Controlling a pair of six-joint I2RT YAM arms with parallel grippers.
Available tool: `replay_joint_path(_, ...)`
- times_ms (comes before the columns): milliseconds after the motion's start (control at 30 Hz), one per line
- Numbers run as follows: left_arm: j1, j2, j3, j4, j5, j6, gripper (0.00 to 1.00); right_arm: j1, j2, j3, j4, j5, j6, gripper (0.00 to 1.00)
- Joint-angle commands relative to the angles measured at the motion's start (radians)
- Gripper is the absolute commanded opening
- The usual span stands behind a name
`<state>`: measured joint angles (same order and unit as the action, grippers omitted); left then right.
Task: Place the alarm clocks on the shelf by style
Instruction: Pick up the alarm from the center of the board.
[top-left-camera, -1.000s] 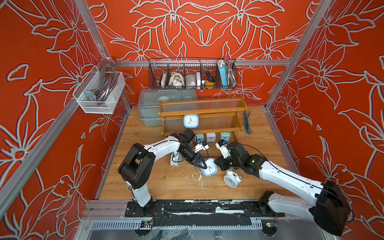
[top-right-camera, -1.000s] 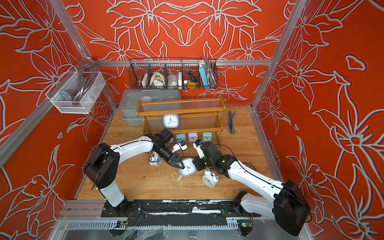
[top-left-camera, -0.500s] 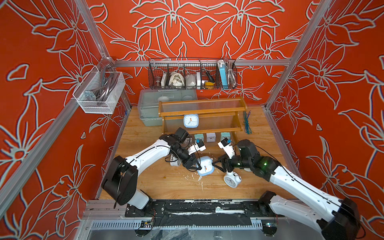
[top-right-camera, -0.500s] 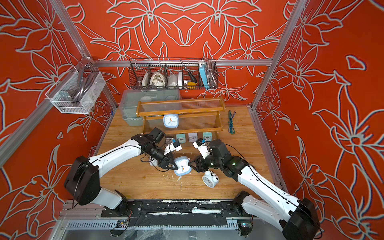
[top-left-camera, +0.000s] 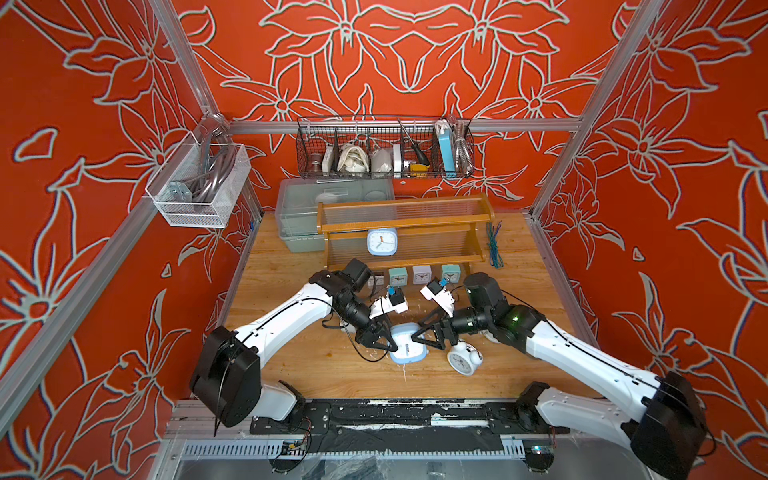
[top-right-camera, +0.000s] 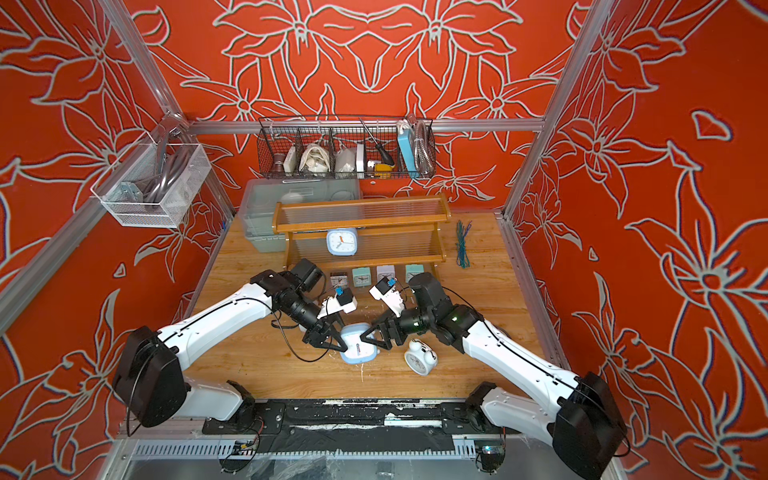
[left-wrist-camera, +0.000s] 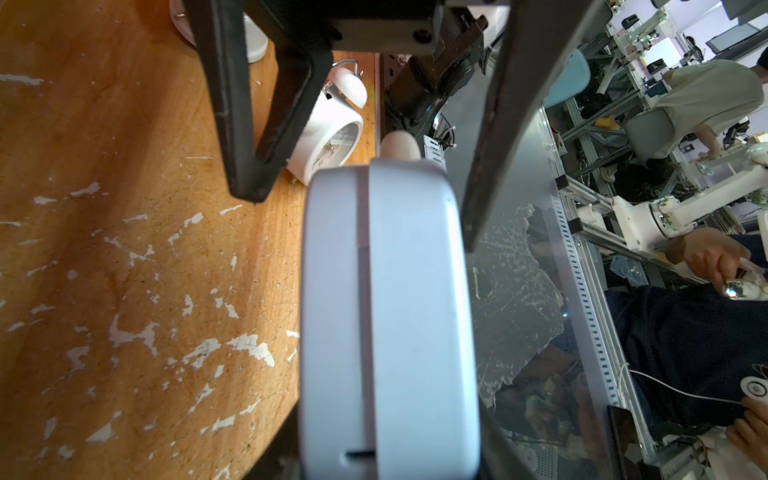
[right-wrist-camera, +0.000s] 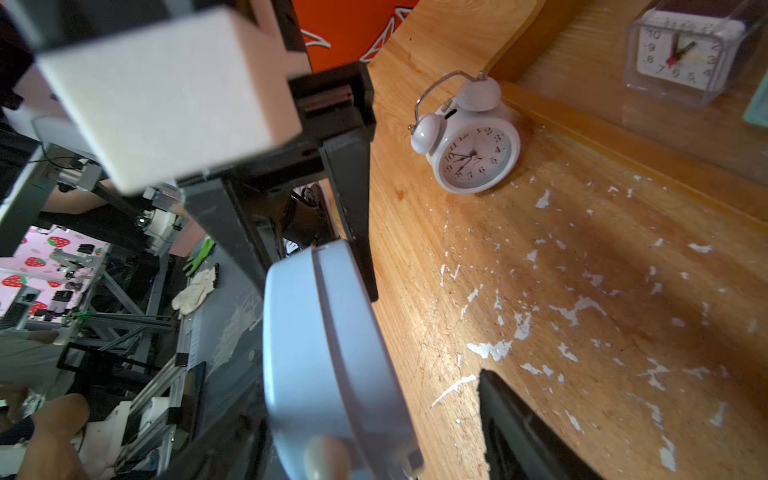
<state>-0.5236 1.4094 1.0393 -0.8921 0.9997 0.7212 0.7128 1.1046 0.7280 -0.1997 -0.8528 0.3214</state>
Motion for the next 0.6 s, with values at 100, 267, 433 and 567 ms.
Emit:
replay_joint_path(100,0.002,-0.023,-0.002,-0.055,0.062,0.052,0.12,0.008,0.044,0.038,0.049,-0.078,-0.016,0.66)
replay_joint_path(267,0.002,-0.029,-0.001,-0.056,0.062,0.046,0.14,0.010,0.054,0.044,0.056,-0.091,-0.018,0.43)
replay_joint_path(433,0.001,-0.057,-0.006,-0.022,0.052,-0.004,0.21,0.010,0.044,0.035,0.069,-0.084,-0.015,0.30)
replay_joint_path(567,0.034,-0.095,-0.011,0.012,0.065,-0.049,0.51,0.007,0.015,0.020,0.094,-0.033,0.012,0.26)
